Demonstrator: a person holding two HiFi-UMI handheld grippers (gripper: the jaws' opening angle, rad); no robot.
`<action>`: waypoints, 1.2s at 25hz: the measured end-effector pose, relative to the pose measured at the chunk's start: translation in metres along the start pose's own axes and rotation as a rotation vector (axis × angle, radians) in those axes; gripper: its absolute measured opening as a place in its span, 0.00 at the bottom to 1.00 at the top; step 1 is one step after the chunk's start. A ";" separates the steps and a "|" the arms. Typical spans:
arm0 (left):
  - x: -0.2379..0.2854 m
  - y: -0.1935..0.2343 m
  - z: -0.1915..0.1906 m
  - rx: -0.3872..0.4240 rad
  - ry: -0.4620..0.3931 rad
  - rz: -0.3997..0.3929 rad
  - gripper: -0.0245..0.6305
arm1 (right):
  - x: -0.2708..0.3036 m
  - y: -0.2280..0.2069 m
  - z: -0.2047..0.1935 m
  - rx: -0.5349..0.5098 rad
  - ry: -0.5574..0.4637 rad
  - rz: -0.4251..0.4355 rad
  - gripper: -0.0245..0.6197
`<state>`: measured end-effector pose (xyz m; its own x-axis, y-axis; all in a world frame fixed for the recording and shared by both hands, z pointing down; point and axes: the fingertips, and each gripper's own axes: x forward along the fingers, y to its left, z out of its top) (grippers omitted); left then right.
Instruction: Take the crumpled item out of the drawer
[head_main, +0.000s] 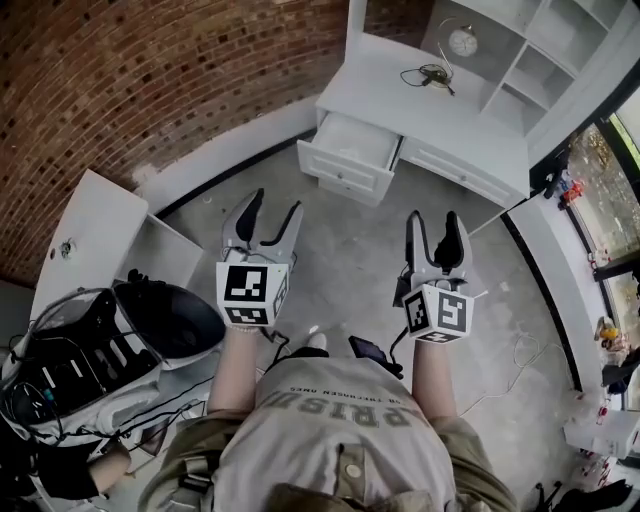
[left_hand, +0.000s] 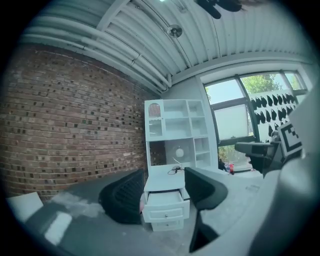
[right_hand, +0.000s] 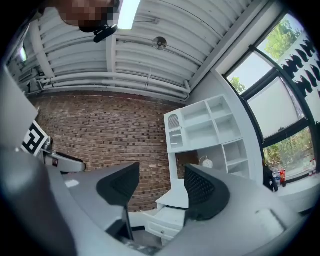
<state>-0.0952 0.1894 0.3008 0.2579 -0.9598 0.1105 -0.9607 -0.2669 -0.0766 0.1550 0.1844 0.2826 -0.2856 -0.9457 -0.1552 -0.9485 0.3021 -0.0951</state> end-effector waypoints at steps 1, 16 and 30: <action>0.005 0.007 -0.002 -0.005 0.002 -0.007 0.45 | 0.006 0.003 -0.002 -0.002 0.001 -0.008 0.46; 0.069 0.035 -0.029 -0.063 0.066 -0.037 0.46 | 0.069 -0.014 -0.036 0.010 0.071 -0.052 0.46; 0.188 0.040 -0.021 -0.061 0.072 0.008 0.46 | 0.186 -0.074 -0.059 0.035 0.076 0.014 0.46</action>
<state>-0.0874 -0.0001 0.3398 0.2439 -0.9527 0.1813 -0.9678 -0.2511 -0.0175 0.1639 -0.0212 0.3190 -0.3095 -0.9474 -0.0818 -0.9394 0.3179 -0.1282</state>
